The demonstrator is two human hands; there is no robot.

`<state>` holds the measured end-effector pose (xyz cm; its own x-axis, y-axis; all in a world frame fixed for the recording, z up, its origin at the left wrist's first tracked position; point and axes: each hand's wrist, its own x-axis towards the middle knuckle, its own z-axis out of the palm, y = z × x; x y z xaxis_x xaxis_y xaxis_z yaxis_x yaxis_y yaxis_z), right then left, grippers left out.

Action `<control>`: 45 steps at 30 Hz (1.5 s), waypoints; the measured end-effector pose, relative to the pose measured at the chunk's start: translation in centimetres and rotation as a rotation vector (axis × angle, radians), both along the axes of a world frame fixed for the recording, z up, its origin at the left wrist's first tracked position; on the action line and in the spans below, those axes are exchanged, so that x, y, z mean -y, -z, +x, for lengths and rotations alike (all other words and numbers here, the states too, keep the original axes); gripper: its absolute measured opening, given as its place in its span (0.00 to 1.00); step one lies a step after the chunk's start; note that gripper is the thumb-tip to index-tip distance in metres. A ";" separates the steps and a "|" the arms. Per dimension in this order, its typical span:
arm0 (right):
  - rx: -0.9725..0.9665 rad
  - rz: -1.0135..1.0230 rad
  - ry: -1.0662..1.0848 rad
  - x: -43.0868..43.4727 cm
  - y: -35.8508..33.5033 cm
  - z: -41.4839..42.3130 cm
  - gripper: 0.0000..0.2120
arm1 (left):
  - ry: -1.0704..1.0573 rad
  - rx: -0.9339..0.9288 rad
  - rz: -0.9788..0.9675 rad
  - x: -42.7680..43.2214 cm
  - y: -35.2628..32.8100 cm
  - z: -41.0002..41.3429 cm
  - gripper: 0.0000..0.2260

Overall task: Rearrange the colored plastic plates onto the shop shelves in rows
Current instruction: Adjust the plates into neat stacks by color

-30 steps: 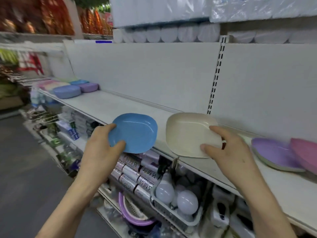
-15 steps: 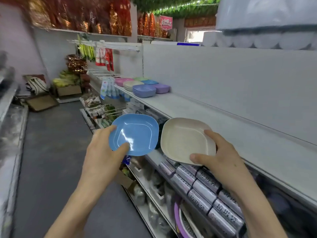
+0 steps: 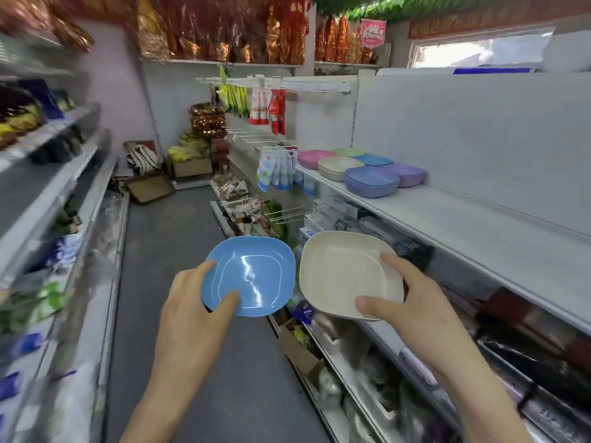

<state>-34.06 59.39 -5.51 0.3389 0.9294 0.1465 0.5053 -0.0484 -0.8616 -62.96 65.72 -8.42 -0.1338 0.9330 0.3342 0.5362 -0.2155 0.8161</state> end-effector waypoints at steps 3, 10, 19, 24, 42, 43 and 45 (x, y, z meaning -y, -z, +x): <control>-0.004 0.015 -0.018 -5.0 0.4 -0.2 0.42 | -0.020 -0.003 0.005 -4.7 0.4 -1.0 0.24; 0.020 0.062 -0.049 -18.7 -1.2 0.1 0.43 | -0.057 -0.002 0.035 -18.1 -1.0 -0.8 0.24; 0.063 0.042 -0.104 -34.4 -3.4 -0.7 0.43 | -0.097 -0.033 0.041 -33.2 -2.2 -0.8 0.26; 0.072 -0.003 -0.054 -40.6 -2.7 -1.0 0.43 | -0.040 0.003 0.030 -41.3 -1.4 -0.7 0.25; 0.136 -0.066 0.623 -50.3 -5.5 -2.2 0.44 | 0.719 -0.117 -0.037 -67.6 -5.0 7.6 0.33; 0.144 -0.071 0.655 -50.3 -5.7 -1.8 0.44 | 0.749 -0.112 -0.049 -68.2 -5.1 8.4 0.33; 0.167 -0.090 0.723 -50.6 -5.9 -0.6 0.44 | 0.796 -0.094 -0.057 -69.4 -5.0 9.8 0.34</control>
<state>-34.69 109.99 0.35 0.8500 0.4938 0.1836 0.4444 -0.4849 -0.7532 -53.11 135.12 -3.40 0.6048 0.7527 0.2600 0.3064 -0.5213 0.7965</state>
